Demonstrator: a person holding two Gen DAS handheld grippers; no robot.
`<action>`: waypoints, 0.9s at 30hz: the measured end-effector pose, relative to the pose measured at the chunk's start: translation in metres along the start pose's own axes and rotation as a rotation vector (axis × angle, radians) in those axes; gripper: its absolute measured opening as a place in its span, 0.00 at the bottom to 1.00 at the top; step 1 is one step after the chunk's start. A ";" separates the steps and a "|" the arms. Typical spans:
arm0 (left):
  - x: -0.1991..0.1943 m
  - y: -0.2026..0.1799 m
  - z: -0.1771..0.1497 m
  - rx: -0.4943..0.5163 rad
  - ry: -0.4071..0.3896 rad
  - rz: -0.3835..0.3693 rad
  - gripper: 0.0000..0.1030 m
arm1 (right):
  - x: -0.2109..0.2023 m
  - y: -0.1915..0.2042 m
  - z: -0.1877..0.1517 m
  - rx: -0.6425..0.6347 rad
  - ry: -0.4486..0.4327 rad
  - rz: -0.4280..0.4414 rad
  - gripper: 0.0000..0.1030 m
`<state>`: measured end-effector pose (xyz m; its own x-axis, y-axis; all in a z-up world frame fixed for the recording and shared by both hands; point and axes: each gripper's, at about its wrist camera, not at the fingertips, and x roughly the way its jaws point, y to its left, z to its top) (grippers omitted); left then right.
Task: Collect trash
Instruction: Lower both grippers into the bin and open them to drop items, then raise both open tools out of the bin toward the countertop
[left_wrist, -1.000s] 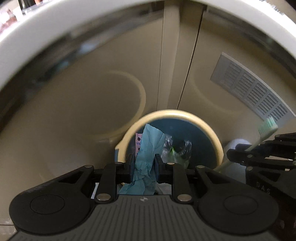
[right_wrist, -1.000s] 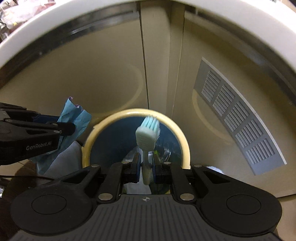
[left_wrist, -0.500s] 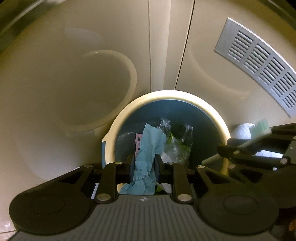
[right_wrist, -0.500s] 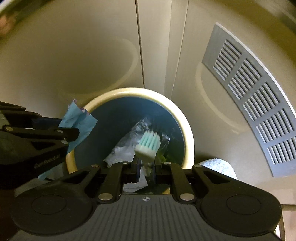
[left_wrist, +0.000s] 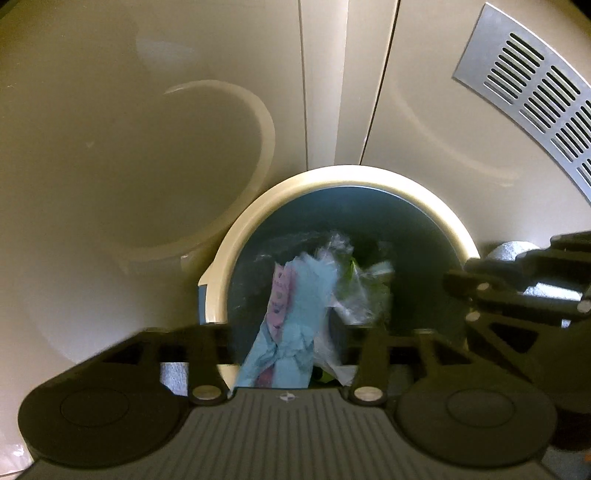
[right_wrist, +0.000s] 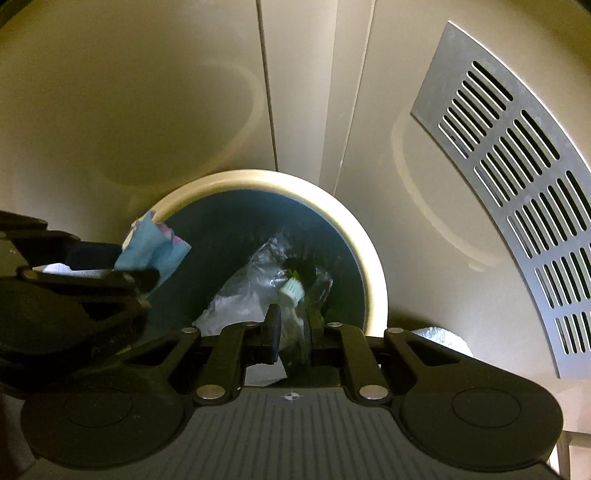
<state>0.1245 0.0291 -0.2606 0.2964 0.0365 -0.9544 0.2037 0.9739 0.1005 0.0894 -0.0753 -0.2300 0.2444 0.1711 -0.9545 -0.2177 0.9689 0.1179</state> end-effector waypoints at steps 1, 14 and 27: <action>-0.001 -0.001 0.000 0.004 -0.007 0.013 0.77 | 0.000 -0.001 0.001 0.003 -0.002 -0.002 0.24; -0.038 0.022 -0.003 -0.082 -0.010 0.018 1.00 | -0.041 -0.024 -0.015 0.062 -0.034 0.001 0.73; -0.108 0.021 -0.050 -0.122 -0.119 0.039 1.00 | -0.128 0.006 -0.062 -0.114 -0.265 0.000 0.88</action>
<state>0.0502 0.0572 -0.1696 0.4116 0.0556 -0.9097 0.0770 0.9924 0.0955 -0.0017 -0.1022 -0.1245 0.4799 0.2262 -0.8476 -0.3187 0.9451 0.0717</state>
